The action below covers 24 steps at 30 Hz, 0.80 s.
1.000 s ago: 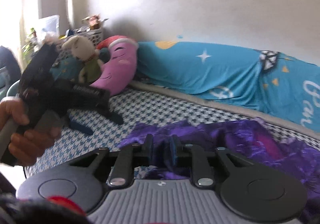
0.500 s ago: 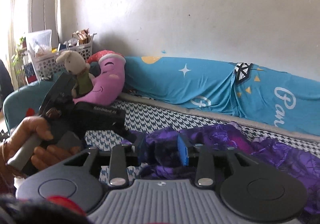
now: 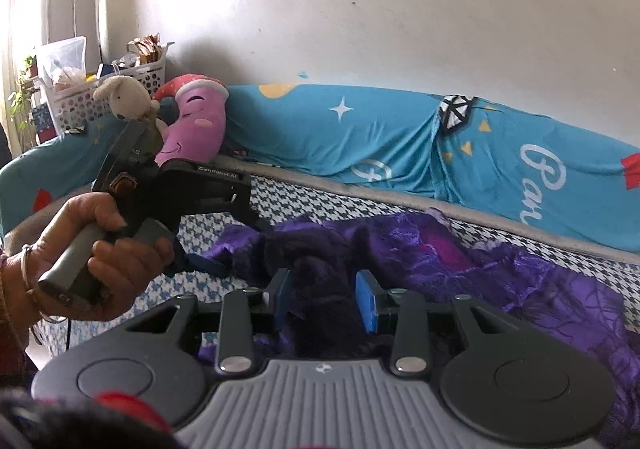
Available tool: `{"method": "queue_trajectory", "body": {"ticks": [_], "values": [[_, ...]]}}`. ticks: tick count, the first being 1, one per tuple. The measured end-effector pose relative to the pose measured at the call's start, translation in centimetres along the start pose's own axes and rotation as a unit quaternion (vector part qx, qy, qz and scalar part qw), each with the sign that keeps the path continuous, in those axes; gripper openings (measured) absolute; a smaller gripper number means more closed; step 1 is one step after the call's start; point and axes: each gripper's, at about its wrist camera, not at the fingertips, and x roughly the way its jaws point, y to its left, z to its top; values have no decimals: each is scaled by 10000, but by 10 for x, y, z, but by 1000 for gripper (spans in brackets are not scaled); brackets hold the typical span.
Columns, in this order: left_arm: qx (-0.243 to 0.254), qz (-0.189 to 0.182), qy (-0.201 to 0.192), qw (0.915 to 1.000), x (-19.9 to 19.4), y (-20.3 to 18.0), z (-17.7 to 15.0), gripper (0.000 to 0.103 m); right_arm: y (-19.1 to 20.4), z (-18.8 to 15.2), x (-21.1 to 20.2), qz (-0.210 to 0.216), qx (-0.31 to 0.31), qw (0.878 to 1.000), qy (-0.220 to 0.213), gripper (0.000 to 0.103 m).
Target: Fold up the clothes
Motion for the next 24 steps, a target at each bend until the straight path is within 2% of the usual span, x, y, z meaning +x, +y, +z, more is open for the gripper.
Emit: {"method": "queue_trajectory", "body": {"ticks": [5,7,8,9,10,13,17,19,20,24], "values": [[-290,35,-136,9995,7,4,2,63,-7,-4,-1,-57,55,9999,70,36],[-356,51,-205,9991,8,4,2,46,-8,-5,-1,-98,30,9999,88,36],[-387,49,-239,9990,9,3,2,42,-8,-6,-1,-110,27,9999,99,36],[-383,50,-253,9989,10,2,2,33,-9,-6,0,-117,25,9999,110,36],[-329,87,-253,9991,11,-1,1,25,-10,-7,0,-127,27,9998,116,36],[-37,320,-382,9988,13,-11,-3,15,-12,-7,1,-173,74,9998,111,36],[371,522,-700,9955,3,-25,-7,9,-17,-8,3,-306,165,9993,104,36],[739,760,-1044,9889,-10,-36,-9,9,-21,-8,5,-396,240,9989,110,36],[922,923,-1296,9829,-18,-41,-9,9,-23,-8,5,-439,299,9985,123,36],[1470,1445,-2215,9531,-52,-57,-9,9,-30,-8,9,-565,504,9970,152,36]]}}
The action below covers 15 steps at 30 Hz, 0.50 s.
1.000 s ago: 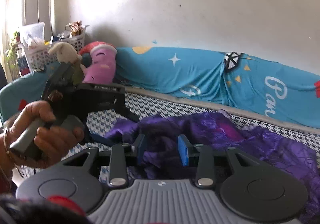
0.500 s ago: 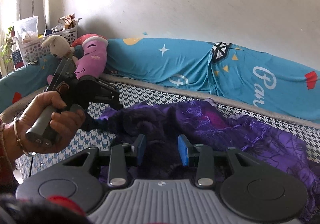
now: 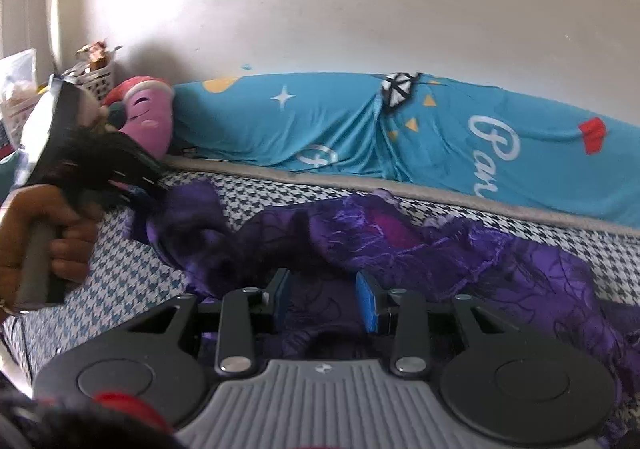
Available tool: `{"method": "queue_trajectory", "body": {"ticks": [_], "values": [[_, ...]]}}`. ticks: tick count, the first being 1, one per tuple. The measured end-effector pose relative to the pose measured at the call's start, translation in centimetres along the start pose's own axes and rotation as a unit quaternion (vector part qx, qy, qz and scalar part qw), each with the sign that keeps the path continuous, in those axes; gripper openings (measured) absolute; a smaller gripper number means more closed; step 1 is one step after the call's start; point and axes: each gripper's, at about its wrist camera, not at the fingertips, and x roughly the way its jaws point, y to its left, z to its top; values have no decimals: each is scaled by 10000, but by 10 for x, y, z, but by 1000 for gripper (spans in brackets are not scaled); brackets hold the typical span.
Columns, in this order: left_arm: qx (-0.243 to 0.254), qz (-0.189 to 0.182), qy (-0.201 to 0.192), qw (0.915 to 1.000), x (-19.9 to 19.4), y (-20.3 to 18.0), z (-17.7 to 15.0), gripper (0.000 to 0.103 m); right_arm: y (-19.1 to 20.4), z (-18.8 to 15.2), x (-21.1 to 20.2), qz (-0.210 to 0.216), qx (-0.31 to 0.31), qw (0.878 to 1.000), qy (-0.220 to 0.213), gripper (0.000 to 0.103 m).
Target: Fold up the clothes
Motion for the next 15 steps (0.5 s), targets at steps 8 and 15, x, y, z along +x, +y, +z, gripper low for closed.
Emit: {"method": "queue_trajectory", "body": {"ticks": [8,15], "values": [[-39,579,-731,9956,-32,43,32,9,2,2,12,-91,95,9999,58,36],[-128,1131,-554,9920,-28,78,48,19,17,1,26,41,-57,9998,175,36]]}}
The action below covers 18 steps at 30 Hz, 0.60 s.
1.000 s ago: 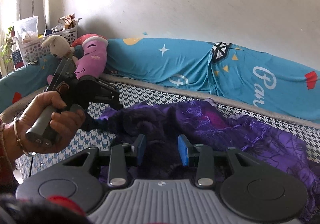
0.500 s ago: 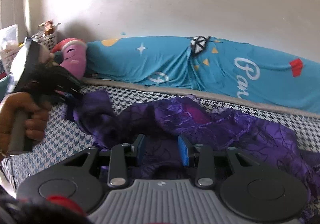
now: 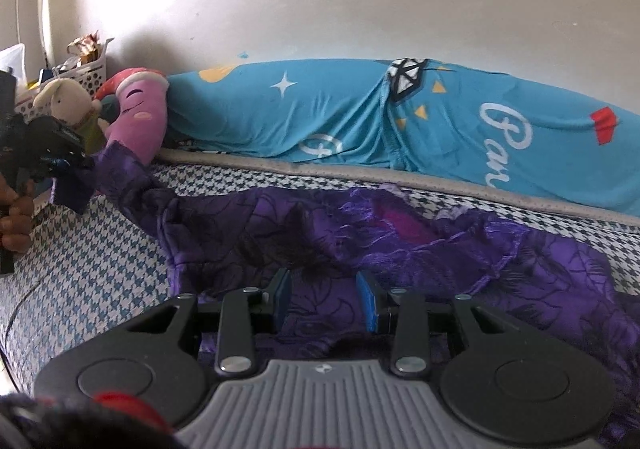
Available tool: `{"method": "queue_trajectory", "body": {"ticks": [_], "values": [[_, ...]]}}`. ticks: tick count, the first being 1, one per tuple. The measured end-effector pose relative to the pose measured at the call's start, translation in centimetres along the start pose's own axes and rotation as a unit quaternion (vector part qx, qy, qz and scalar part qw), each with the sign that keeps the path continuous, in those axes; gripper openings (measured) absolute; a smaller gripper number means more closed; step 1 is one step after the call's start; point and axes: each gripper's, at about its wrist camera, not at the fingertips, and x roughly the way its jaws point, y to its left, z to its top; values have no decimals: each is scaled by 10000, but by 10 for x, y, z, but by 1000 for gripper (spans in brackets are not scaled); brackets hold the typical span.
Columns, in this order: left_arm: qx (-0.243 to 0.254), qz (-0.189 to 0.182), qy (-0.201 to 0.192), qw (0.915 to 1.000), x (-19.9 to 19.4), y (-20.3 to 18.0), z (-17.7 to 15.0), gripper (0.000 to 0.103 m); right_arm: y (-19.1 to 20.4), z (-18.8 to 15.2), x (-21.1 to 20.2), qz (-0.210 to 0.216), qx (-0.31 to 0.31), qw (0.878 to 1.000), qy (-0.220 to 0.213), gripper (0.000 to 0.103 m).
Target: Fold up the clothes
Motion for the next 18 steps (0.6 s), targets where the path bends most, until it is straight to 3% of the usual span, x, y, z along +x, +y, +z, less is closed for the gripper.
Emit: {"method": "queue_trajectory", "body": {"ticks": [3,6,11,18], "values": [[-407,34,260,9988,5,20,2,31,7,0,4,40,-93,9999,50,36],[-605,157,147,9979,0,36,6,57,10,0,7,100,-132,9998,72,36],[-767,187,52,9969,-7,55,12,59,19,1,14,419,-123,9990,80,36],[-957,-80,630,9934,13,74,14,59,47,2,25,1089,-326,9935,44,36]]}}
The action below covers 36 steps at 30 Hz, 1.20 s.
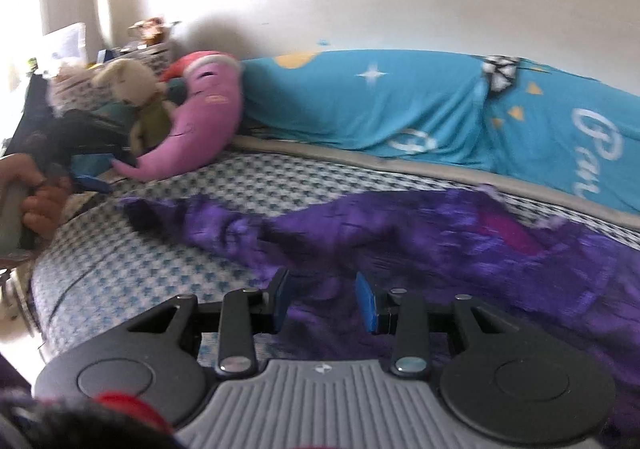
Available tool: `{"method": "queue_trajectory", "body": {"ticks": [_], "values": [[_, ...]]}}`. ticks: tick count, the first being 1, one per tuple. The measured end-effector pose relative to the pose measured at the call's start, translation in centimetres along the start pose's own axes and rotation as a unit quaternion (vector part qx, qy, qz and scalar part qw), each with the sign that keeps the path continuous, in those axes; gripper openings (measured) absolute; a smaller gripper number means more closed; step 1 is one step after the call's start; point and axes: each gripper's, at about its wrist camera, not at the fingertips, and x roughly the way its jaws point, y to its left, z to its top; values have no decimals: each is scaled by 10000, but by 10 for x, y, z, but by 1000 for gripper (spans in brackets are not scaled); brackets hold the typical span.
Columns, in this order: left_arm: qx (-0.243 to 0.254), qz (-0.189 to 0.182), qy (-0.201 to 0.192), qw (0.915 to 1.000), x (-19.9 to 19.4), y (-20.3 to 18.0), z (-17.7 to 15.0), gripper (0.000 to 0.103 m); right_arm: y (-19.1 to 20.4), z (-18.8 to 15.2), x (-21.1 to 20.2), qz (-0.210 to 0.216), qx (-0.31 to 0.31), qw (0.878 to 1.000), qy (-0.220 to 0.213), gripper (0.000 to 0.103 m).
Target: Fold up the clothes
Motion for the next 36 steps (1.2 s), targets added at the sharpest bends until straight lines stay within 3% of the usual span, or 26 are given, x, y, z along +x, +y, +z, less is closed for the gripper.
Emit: {"method": "queue_trajectory", "body": {"ticks": [7,16,21,31,32,34,36], "values": [[-27,-27,504,9987,14,15,-1,59,14,8,27,734,318,9968,-12,36],[408,-108,1087,9932,34,20,-11,61,15,20,77,883,704,9936,38,43],[598,37,1289,9898,43,24,-17,61,21,27,102,832,403,9957,76,48],[1103,252,1426,9833,55,20,-28,61,26,24,152,1096,510,9918,406,52],[1143,260,1427,9828,56,19,-29,61,29,23,155,1077,429,9922,454,48],[1159,290,1405,9829,57,17,-29,61,34,22,160,1058,301,9928,478,25],[1149,324,1362,9835,59,15,-29,61,36,20,160,1101,207,9925,490,15]]}}
